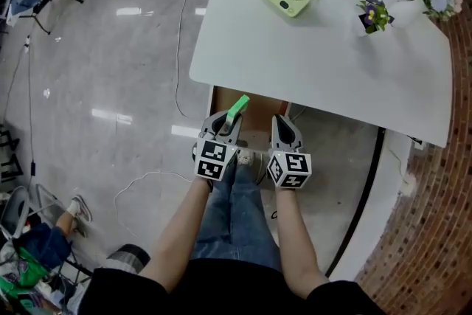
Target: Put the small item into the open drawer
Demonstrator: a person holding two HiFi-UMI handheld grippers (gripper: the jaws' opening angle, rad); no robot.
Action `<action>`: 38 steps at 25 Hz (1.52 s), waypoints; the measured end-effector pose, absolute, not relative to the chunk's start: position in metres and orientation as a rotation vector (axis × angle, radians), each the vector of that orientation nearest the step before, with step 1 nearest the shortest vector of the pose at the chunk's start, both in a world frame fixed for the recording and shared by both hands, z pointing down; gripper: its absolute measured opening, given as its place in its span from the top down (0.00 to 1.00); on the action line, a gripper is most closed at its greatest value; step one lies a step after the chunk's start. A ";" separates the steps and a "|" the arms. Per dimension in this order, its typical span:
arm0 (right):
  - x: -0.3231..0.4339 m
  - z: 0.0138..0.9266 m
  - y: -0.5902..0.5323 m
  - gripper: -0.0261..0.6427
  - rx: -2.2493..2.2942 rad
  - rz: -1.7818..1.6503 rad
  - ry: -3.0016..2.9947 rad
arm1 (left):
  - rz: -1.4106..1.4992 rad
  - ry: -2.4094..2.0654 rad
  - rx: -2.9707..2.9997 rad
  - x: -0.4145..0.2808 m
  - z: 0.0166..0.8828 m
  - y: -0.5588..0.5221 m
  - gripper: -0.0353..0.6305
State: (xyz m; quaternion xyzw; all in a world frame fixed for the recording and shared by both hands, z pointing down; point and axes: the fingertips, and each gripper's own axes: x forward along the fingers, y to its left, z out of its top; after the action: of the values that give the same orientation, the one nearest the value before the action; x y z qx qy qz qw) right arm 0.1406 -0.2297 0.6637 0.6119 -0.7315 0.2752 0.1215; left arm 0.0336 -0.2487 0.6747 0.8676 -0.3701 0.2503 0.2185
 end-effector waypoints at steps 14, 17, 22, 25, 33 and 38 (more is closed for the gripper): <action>0.143 0.773 -0.258 0.96 1.758 0.878 -2.012 | 0.835 -1.014 2.181 0.053 0.801 -0.262 0.81; 0.144 0.786 -0.261 0.96 1.756 0.893 -1.990 | 0.864 -1.016 2.138 0.055 0.817 -0.267 0.81; 0.147 0.794 -0.262 0.96 1.774 0.889 -1.967 | 0.917 -0.981 2.076 0.062 0.843 -0.268 0.81; 0.148 0.794 -0.261 0.96 1.783 0.885 -1.964 | 0.961 -0.948 2.049 0.064 0.856 -0.265 0.81; 0.152 0.791 -0.256 0.96 1.796 0.882 -1.968 | 1.002 -0.880 2.005 0.082 0.883 -0.270 0.80; 0.155 0.790 -0.256 0.96 1.798 0.877 -1.968 | 1.044 -0.880 1.976 0.081 0.895 -0.275 0.80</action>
State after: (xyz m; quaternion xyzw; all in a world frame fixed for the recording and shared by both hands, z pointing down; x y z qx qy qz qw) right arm 0.1548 -0.2564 0.7904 0.6317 -0.6915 0.3081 0.1669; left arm 0.0813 -0.2751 0.8950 0.7669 -0.3417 0.4054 0.3615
